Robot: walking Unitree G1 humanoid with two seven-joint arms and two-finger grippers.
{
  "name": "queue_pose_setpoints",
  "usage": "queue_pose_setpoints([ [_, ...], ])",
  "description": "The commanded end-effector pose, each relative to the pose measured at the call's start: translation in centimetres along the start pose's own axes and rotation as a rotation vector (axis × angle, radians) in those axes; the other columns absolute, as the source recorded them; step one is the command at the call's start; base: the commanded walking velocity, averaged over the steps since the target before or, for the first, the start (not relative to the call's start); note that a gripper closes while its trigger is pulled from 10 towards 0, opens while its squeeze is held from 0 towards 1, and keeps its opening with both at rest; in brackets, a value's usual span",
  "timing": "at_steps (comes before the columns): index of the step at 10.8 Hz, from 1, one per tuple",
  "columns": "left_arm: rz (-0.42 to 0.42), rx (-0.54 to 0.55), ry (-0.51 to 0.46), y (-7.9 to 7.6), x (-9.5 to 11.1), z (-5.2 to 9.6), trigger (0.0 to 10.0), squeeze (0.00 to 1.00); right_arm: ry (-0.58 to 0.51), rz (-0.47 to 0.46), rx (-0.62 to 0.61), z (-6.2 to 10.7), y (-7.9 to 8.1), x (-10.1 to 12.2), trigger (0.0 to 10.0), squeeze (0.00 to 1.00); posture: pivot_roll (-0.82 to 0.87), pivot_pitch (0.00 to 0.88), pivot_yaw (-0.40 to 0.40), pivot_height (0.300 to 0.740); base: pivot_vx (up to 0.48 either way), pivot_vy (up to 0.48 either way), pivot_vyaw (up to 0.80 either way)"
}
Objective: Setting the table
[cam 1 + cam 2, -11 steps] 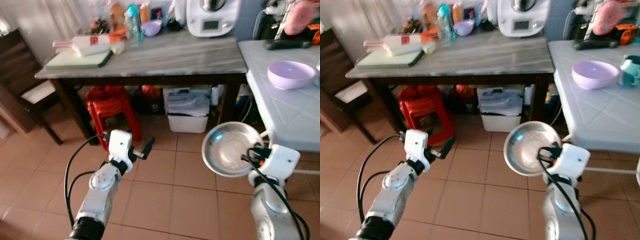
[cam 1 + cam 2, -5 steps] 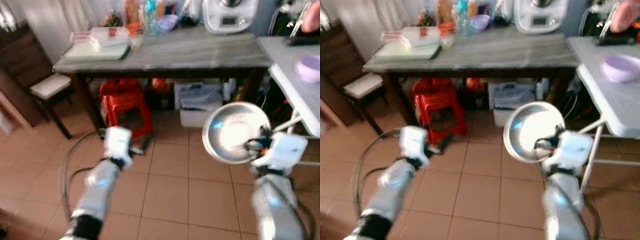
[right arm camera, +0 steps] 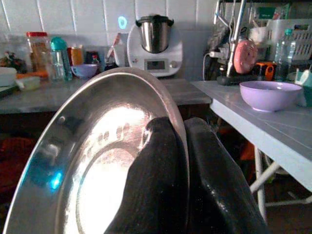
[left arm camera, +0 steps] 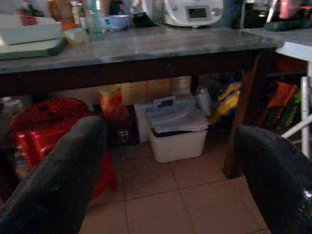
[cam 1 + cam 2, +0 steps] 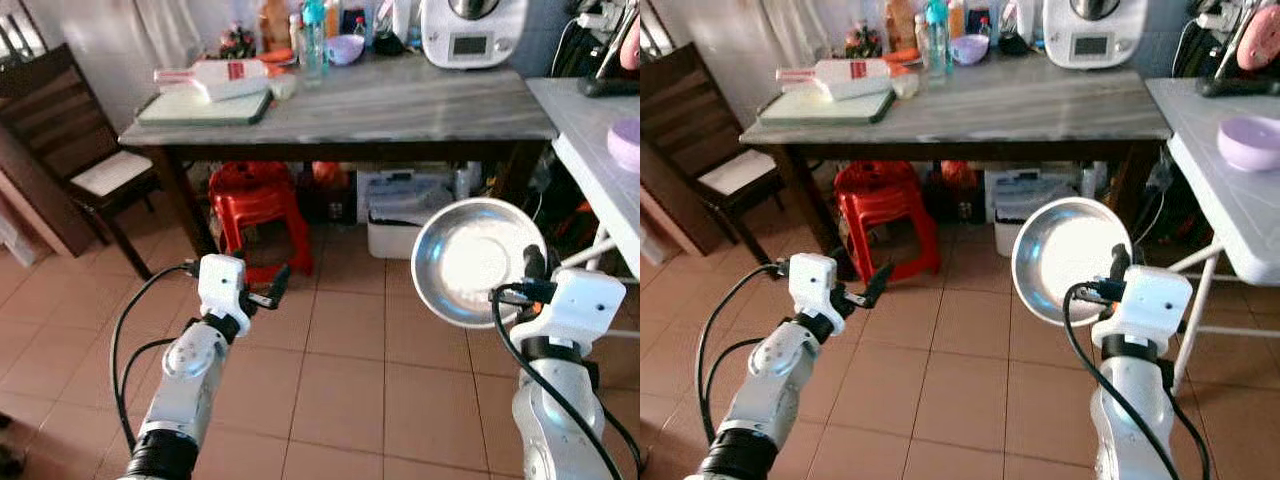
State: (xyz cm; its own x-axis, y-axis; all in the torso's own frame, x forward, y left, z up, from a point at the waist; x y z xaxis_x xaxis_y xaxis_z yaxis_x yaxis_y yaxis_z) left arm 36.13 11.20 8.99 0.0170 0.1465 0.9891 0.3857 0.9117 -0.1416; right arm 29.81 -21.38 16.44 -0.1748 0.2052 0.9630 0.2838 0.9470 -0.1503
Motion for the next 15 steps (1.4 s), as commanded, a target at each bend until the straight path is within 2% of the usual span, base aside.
queue_pose_setpoints([
  [1, 0.000, 0.005, -0.002, 0.3, 0.2, 0.0, 10.0, 0.00, -0.013, -0.013, 0.011, 0.0, 0.6, 0.6, 10.0, 0.00, -0.01, 0.000, 0.098, 0.740, 0.416, 0.240, 0.00],
  [6, 0.023, -0.019, -0.002, -0.5, 0.0, 0.1, 10.0, 0.00, -0.011, -0.039, 0.039, -0.5, 1.3, 0.6, 10.0, 0.00, -0.01, 0.000, 0.091, 0.740, 0.415, 0.193, 0.00],
  [8, 0.029, -0.028, 0.000, -0.9, -0.1, -0.1, 10.0, 0.00, -0.007, -0.185, 0.039, -1.2, 1.7, 1.2, 10.0, 0.00, -0.01, 0.000, 0.091, 0.740, 0.424, 0.000, 0.00],
  [10, 0.040, -0.040, 0.000, -1.4, -0.2, -0.2, 10.0, 0.00, -0.003, -0.252, 0.071, -1.2, 2.5, 1.4, 10.0, 0.00, -0.01, 0.000, 0.093, 0.740, 0.426, 0.000, 0.00],
  [15, 0.051, -0.067, 0.008, -2.2, -0.4, -0.2, 10.0, 0.00, -0.003, -0.233, 0.078, -1.1, 2.4, 1.5, 10.0, 0.00, -0.01, 0.000, 0.096, 0.740, 0.421, 0.000, -0.11],
])
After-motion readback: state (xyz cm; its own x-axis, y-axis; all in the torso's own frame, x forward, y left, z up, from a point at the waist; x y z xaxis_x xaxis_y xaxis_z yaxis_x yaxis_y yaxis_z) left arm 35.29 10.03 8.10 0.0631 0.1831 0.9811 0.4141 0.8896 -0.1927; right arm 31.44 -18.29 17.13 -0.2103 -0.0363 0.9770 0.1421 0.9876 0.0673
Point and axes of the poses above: a point about 5 cm out from each wrist's last joint towards the gripper, its own z axis pointing back from the gripper into the wrist, its own x axis along the axis of the wrist's last joint, y = z × x, the point moved 6 cm from there along -z, pointing out of the wrist towards the gripper, and after that the axes turned 6 degrees about z, right-handed, at the moved point
